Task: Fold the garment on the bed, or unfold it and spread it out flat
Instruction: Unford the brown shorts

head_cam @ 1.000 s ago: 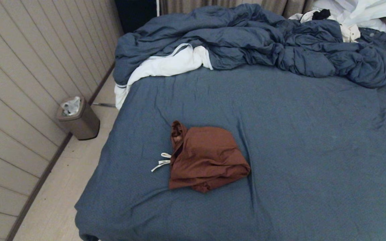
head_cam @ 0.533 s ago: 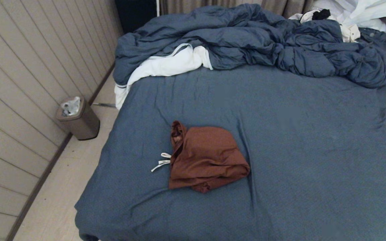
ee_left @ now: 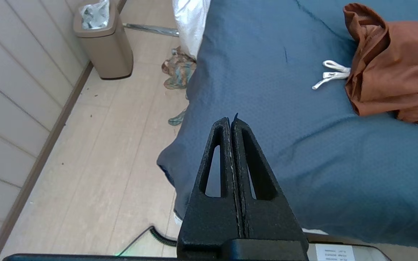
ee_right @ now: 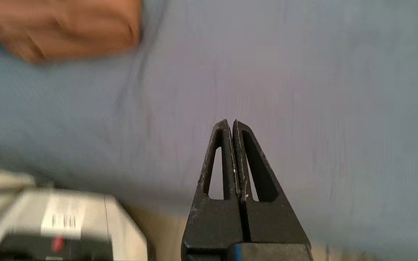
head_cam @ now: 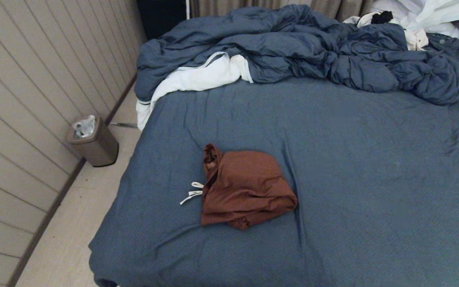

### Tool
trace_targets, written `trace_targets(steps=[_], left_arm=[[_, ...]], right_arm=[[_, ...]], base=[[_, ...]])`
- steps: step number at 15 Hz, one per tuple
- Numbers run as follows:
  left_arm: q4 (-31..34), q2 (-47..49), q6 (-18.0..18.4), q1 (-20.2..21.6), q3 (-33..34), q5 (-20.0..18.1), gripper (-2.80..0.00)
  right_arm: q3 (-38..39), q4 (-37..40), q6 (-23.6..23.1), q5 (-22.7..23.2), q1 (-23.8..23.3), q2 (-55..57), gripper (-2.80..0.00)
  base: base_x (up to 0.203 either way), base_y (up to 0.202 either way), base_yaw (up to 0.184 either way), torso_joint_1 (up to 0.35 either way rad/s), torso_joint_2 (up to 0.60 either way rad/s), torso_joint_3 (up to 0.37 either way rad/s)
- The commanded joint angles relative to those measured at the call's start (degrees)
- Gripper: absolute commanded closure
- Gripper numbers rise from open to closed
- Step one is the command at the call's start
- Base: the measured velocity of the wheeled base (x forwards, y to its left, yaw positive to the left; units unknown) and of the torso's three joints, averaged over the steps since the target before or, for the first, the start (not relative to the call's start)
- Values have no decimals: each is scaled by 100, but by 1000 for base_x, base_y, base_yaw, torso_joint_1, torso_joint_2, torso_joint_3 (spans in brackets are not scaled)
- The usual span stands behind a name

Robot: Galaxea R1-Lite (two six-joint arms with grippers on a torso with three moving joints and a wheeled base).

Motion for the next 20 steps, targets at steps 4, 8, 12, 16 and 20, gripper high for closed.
trace_targets(steps=[4, 8, 12, 16, 20], left_arm=[[-21, 9, -310, 2, 0, 70, 0], [-18, 10, -327, 2, 0, 78, 0], [-18, 18, -333, 2, 0, 88, 0], [-17, 17, -433, 2, 0, 88, 0], [18, 9, -415, 2, 0, 97, 0]], right_arm=[[0, 3, 568, -144, 185, -765, 0], [0, -6, 568, -144, 185, -774, 0], [0, -6, 568, -144, 185, -774, 0], [0, -6, 568, -144, 185, -774, 0], [0, -6, 568, -144, 185, -774, 0]], base=[[0, 0, 0, 0, 0, 0], [0, 0, 0, 0, 0, 0], [0, 0, 0, 0, 0, 0], [0, 0, 0, 0, 0, 0], [0, 0, 0, 0, 0, 0]])
